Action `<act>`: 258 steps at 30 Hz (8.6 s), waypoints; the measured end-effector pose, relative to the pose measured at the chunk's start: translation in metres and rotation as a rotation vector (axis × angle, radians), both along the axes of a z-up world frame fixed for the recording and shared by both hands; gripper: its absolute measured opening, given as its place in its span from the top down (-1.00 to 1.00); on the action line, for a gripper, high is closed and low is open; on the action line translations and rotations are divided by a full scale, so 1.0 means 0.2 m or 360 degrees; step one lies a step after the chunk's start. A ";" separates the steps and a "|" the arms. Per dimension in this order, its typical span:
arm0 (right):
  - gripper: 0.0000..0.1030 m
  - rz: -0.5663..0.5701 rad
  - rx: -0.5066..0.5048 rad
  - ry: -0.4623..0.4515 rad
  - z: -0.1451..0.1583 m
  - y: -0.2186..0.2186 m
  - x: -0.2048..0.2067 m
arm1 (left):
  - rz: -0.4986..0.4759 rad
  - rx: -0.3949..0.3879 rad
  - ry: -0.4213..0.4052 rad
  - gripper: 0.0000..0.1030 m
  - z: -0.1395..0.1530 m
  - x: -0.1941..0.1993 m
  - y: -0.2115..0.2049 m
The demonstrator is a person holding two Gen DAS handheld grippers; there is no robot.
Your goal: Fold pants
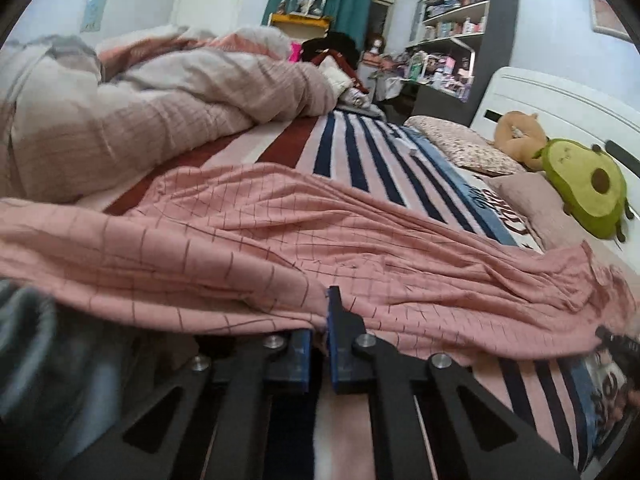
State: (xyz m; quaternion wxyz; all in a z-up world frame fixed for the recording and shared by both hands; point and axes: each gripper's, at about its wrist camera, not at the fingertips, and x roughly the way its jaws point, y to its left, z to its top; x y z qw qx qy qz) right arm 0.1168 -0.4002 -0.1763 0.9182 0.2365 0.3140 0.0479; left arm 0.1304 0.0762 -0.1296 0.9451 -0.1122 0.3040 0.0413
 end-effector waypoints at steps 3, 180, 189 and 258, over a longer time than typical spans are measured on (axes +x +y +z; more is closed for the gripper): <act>0.96 0.0029 0.0023 -0.0035 0.05 -0.02 -0.05 | -0.0024 -0.0016 0.0014 0.92 0.02 -0.08 -0.01; 0.98 0.0451 -0.1205 0.0809 0.50 -0.22 1.18 | -0.0075 -0.0062 0.0801 -0.37 0.50 0.94 -0.38; 0.23 0.0345 -0.1038 0.0794 0.61 -0.27 1.28 | 0.0057 -0.0026 0.0810 -0.37 0.53 0.91 -0.19; 0.08 0.0583 -0.0619 0.1007 0.60 1.14 1.13 | -0.0006 -0.0117 0.1005 0.18 0.21 1.06 1.03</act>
